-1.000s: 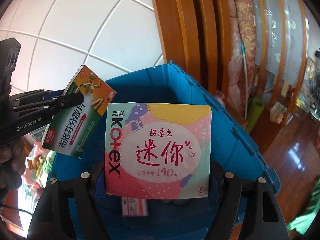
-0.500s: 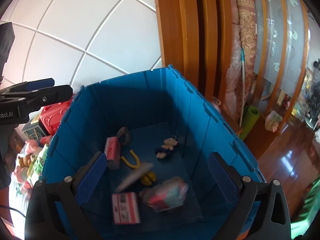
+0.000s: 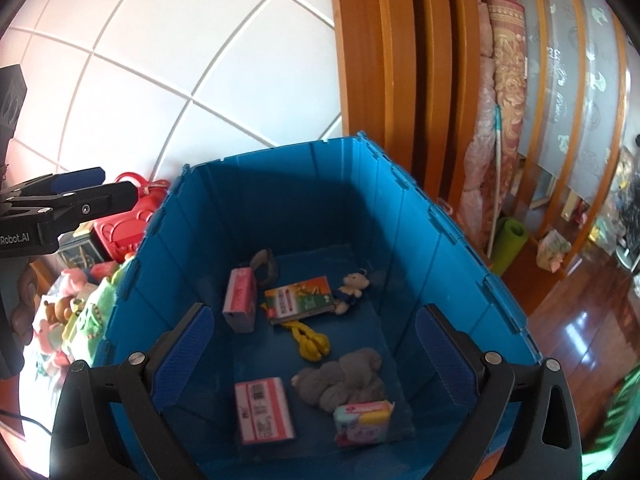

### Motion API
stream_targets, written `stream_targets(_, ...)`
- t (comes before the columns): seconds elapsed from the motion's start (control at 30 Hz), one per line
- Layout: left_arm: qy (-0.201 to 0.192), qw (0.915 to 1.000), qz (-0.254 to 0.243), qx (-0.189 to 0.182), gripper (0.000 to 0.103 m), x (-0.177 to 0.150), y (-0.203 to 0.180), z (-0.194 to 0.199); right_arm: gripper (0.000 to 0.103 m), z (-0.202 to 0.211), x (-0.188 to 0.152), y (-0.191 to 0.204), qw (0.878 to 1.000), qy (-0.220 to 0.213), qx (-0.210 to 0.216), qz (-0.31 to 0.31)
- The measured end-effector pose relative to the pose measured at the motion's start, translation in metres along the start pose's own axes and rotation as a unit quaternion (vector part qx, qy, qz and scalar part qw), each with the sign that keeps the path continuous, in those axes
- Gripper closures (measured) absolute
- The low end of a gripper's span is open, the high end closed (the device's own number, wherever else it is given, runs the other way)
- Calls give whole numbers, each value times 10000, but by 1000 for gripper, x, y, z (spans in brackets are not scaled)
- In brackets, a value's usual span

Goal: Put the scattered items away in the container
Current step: 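Move both open tools back over the heap of items, then grasp the maroon plush with the left tool while the right grasps the green frog plush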

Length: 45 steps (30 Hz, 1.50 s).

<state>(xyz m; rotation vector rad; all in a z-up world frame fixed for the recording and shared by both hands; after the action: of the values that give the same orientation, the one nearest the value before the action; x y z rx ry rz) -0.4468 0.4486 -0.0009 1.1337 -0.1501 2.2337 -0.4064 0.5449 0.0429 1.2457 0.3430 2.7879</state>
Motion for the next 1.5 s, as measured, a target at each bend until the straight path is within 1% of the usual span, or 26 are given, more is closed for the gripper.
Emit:
stream_targets(0.2, 3, 9997, 144, 172, 5, -24, 18, 24, 1, 17, -6, 20, 9999, -67, 95, 90)
stream_targets(0.4, 33, 9987, 372, 352, 5, -62, 45, 55, 0, 35, -14, 53, 9993, -126, 255, 225)
stream_targets(0.5, 87, 9977, 471, 479, 5, -87, 61, 72, 0, 44, -20, 79, 9984, -172, 424, 345)
stream_targets(0.6, 194, 9958, 649, 609, 5, -118, 84, 87, 0, 48, -29, 112, 9966, -125, 620, 520)
stream_targets(0.73, 406, 9915, 914, 837, 5, -168, 122, 108, 0, 51, -45, 160, 9932, -52, 850, 798)
stream_targets(0.9, 807, 9814, 1324, 1136, 5, -244, 171, 131, 0, 45, -68, 214, 9879, 139, 1128, 1051)
stream_targets(1.03, 1241, 9707, 1629, 1256, 5, -310, 197, 140, 0, 31, -98, 262, 9820, 395, 1317, 1297)
stream_targets(1.13, 1561, 9619, 1854, 1265, 5, -359, 209, 141, 0, 17, -121, 291, 9774, 583, 1399, 1475)
stream_targets(1.27, 1839, 9520, 2087, 1278, 5, -410, 217, 143, 0, -3, -152, 325, 9703, 833, 1520, 1688)
stream_targets(1.4, 2063, 9432, 2311, 1196, 5, -455, 221, 132, 0, -27, -180, 346, 9658, 1083, 1528, 1791)
stream_targets(1.5, 2219, 9384, 2429, 1055, 5, -479, 219, 114, 0, -50, -199, 355, 9637, 1283, 1415, 1865)
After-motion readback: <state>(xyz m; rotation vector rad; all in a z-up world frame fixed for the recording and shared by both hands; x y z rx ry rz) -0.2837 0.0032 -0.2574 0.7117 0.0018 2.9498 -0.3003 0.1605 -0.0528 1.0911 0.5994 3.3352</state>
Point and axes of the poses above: each gripper's, at about its wrist camera, not at the fingertips, and z roughly against the way its jaws point, y to its left, x to its top, the point moved 5 cm from there along -z, roughly the way its jaws point, and after that the axes turned 12 degrees about -z, right-handed, at the moved point
